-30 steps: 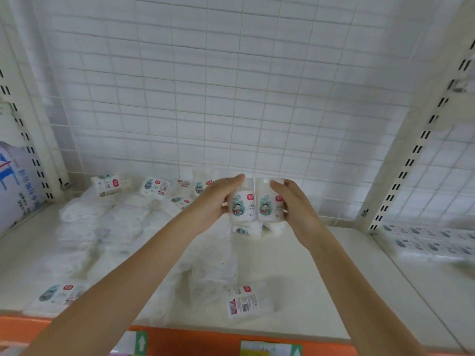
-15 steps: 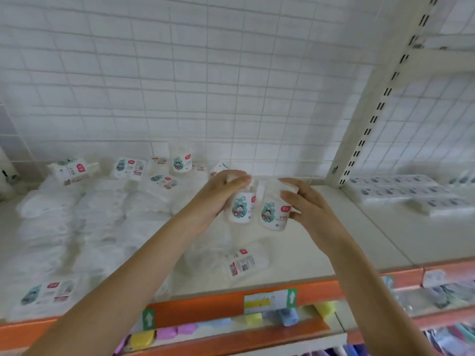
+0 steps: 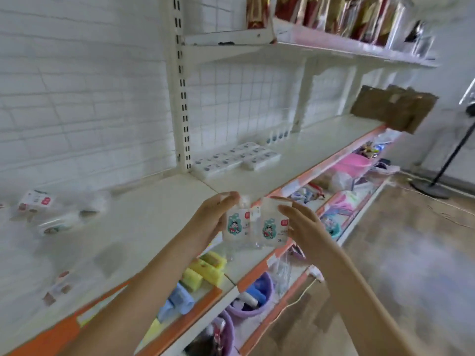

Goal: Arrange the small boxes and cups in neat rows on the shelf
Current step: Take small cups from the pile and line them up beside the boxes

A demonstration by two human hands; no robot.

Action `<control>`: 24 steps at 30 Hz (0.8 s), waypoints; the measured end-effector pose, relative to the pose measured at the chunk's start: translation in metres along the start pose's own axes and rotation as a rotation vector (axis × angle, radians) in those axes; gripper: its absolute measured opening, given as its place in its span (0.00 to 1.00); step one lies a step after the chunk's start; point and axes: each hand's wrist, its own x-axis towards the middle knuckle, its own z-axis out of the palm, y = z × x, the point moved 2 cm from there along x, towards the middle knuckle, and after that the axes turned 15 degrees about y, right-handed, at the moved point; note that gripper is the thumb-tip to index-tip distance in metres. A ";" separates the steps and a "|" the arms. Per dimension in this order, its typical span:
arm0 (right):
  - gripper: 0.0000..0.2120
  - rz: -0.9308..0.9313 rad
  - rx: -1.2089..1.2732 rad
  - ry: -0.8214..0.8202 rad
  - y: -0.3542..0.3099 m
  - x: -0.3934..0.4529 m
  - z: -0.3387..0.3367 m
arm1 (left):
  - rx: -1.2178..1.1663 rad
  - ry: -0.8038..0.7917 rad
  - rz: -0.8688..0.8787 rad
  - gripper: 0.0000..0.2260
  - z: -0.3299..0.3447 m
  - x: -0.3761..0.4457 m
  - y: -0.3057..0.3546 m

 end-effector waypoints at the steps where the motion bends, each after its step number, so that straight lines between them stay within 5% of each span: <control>1: 0.29 0.007 -0.006 0.032 0.000 -0.002 -0.024 | -0.006 -0.029 -0.011 0.23 0.021 0.002 -0.007; 6: 0.30 0.018 -0.034 0.169 -0.005 -0.022 -0.134 | -0.016 -0.062 -0.049 0.30 0.117 0.005 -0.040; 9: 0.20 0.012 -0.008 0.240 -0.006 -0.032 -0.196 | -0.033 -0.108 -0.061 0.27 0.162 0.012 -0.062; 12: 0.09 0.054 0.057 0.320 -0.003 -0.041 -0.246 | -0.052 -0.139 -0.070 0.37 0.203 0.024 -0.080; 19: 0.12 0.063 0.068 0.413 0.011 -0.014 -0.323 | -0.073 -0.350 -0.131 0.36 0.293 0.071 -0.104; 24: 0.18 0.088 -0.005 0.433 0.015 0.039 -0.363 | -0.049 -0.302 -0.152 0.37 0.340 0.130 -0.129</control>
